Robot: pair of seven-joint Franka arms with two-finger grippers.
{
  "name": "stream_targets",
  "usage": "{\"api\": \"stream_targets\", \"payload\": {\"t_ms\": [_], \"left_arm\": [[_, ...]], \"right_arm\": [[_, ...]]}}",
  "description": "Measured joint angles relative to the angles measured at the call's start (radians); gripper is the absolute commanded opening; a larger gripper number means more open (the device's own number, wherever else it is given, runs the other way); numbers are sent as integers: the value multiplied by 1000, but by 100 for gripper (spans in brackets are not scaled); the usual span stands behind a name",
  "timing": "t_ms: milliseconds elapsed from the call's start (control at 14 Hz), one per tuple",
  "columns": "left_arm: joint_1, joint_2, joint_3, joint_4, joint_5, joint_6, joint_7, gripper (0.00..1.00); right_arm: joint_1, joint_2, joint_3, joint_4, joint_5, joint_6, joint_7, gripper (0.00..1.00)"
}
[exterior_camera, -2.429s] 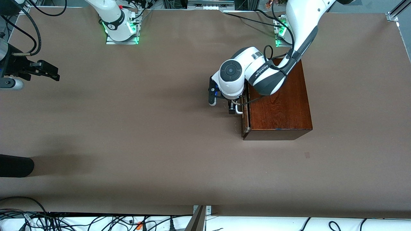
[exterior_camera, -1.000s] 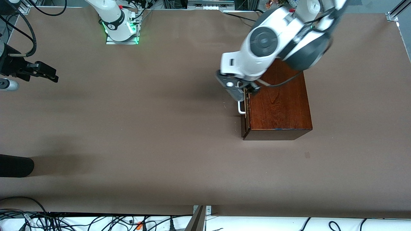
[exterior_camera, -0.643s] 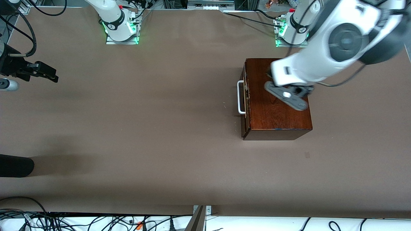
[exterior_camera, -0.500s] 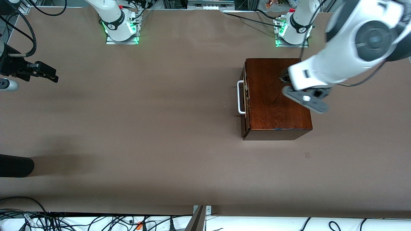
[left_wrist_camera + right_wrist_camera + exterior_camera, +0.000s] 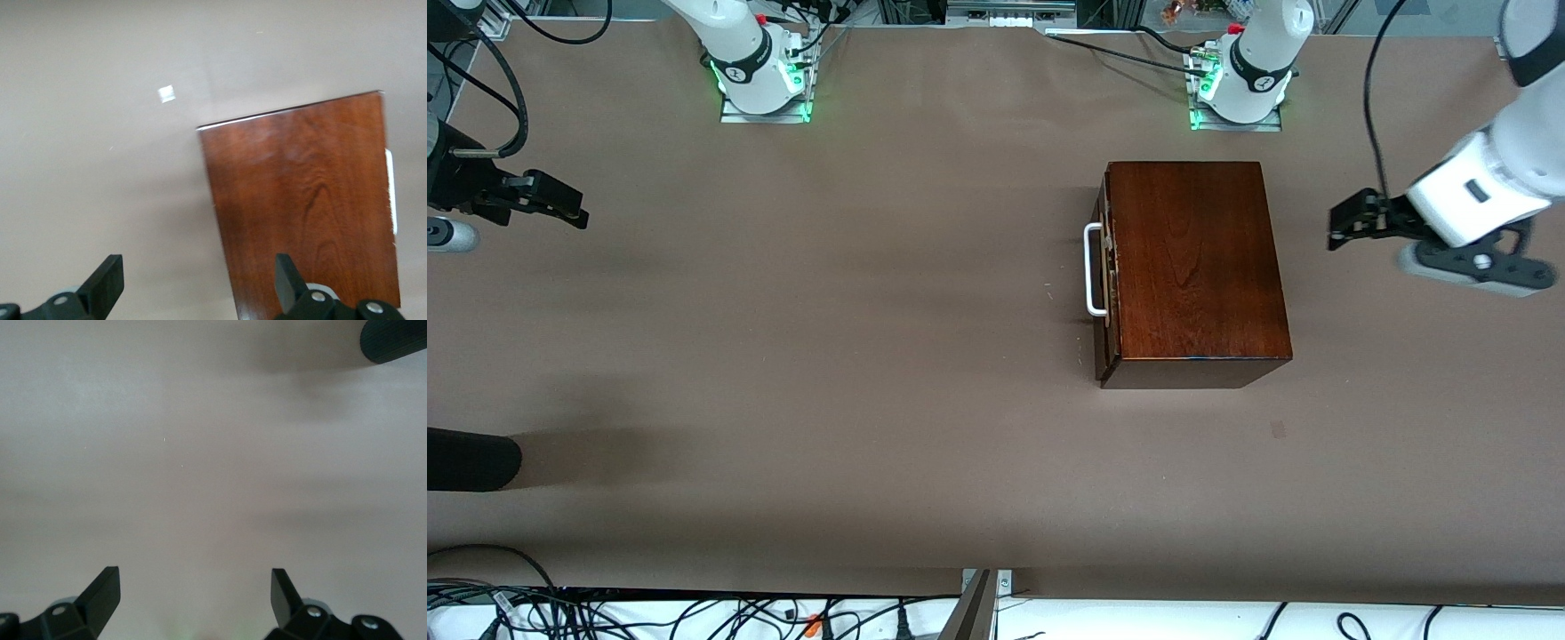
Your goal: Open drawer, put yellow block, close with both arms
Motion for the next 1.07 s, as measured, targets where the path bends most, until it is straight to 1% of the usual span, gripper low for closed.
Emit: {"api": "stream_targets", "payload": {"t_ms": [143,357,500,857,1071], "left_arm": [[-5,-37,29,-50,0,15,-66,100],[-6,-70,33,-86,0,26,-96,100],[-7,-79,37,-92,2,30,-93,100],[-10,-81,91,-92,5,33,-55,100],[-13,-81,94,-92,5,33,-54,100]], "right_arm": [[0,0,0,0,0,0,0,100],[0,0,0,0,0,1,0,100],[0,0,0,0,0,1,0,100],[0,0,0,0,0,1,0,100],[0,0,0,0,0,1,0,100]]}}
